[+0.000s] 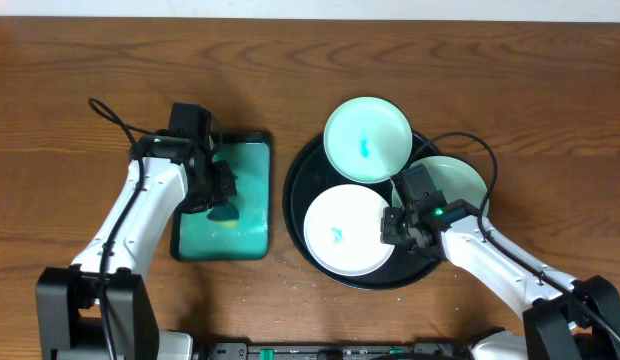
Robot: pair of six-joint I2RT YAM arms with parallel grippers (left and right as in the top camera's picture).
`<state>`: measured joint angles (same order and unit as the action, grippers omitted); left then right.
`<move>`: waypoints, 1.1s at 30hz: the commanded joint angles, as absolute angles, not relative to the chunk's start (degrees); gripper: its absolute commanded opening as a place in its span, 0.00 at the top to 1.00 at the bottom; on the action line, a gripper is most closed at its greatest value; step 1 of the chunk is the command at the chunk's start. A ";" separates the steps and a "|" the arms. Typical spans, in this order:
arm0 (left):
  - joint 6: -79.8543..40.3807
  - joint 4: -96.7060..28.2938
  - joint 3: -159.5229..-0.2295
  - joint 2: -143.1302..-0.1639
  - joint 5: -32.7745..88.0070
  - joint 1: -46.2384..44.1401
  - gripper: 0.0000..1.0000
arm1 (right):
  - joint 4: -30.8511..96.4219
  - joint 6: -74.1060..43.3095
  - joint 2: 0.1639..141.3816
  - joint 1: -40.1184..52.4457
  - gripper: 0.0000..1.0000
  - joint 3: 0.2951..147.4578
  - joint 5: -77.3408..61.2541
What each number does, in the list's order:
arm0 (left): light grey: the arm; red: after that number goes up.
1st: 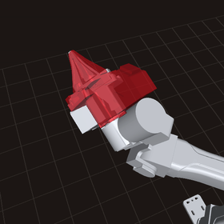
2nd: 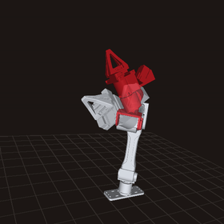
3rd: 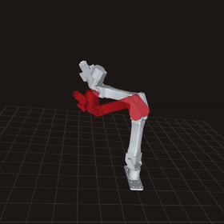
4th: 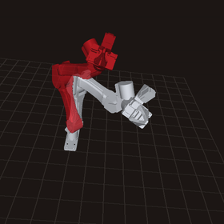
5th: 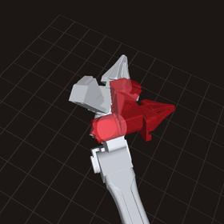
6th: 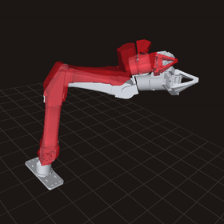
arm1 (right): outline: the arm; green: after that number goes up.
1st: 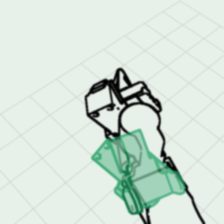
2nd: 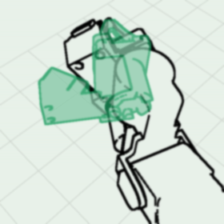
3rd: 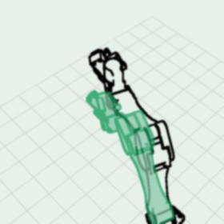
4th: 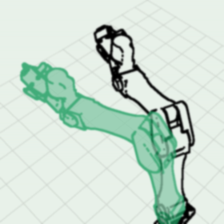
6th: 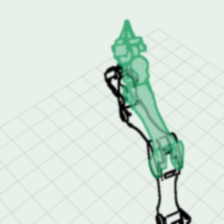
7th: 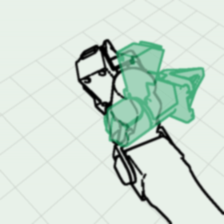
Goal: Clean dirty plates on tray and stack at the side
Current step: 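Lift the sponge and move it over the lower-left white plate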
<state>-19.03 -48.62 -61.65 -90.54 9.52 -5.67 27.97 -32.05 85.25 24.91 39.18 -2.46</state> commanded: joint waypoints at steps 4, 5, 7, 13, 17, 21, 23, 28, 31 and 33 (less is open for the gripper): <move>-17.89 -48.21 -61.08 -90.61 10.20 -5.61 0.93 | 27.42 -33.41 85.54 25.17 0.99 38.89 1.08; -17.89 -48.56 -61.08 -90.61 11.64 -5.82 0.93 | 27.42 -33.41 85.54 25.17 0.99 38.89 1.08; -17.89 -49.28 -61.08 -90.56 15.97 -6.70 0.93 | 27.46 -33.41 85.54 25.17 0.99 38.89 1.08; -19.35 -48.38 -60.90 -90.59 20.38 -14.02 0.93 | 27.42 -33.41 85.54 25.17 0.99 38.89 1.06; -24.73 -42.98 -59.61 -90.72 20.36 -21.87 0.93 | 27.40 -33.41 85.54 25.17 0.99 38.89 1.06; -31.46 -36.12 -58.72 -92.47 20.34 -29.54 0.93 | 27.40 -33.41 85.54 25.17 0.99 38.89 1.06; -34.74 -32.14 -58.70 -94.35 20.34 -32.88 0.93 | 27.40 -33.41 85.52 25.17 0.99 38.89 1.06; -42.57 -22.46 -58.70 -101.69 20.34 -39.40 0.93 | 27.42 -33.41 85.52 25.17 0.99 38.89 1.06; -46.26 -21.98 -58.70 -106.13 20.47 -41.63 0.93 | 27.44 -33.41 85.52 25.17 0.99 38.89 1.04; -45.93 -22.20 -58.70 -107.96 21.47 -41.87 0.93 | 27.46 -33.41 85.54 25.17 0.99 38.89 1.04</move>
<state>-41.76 -21.58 -59.44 -105.43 20.08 -41.50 27.77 -32.05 85.25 24.91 39.13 -2.07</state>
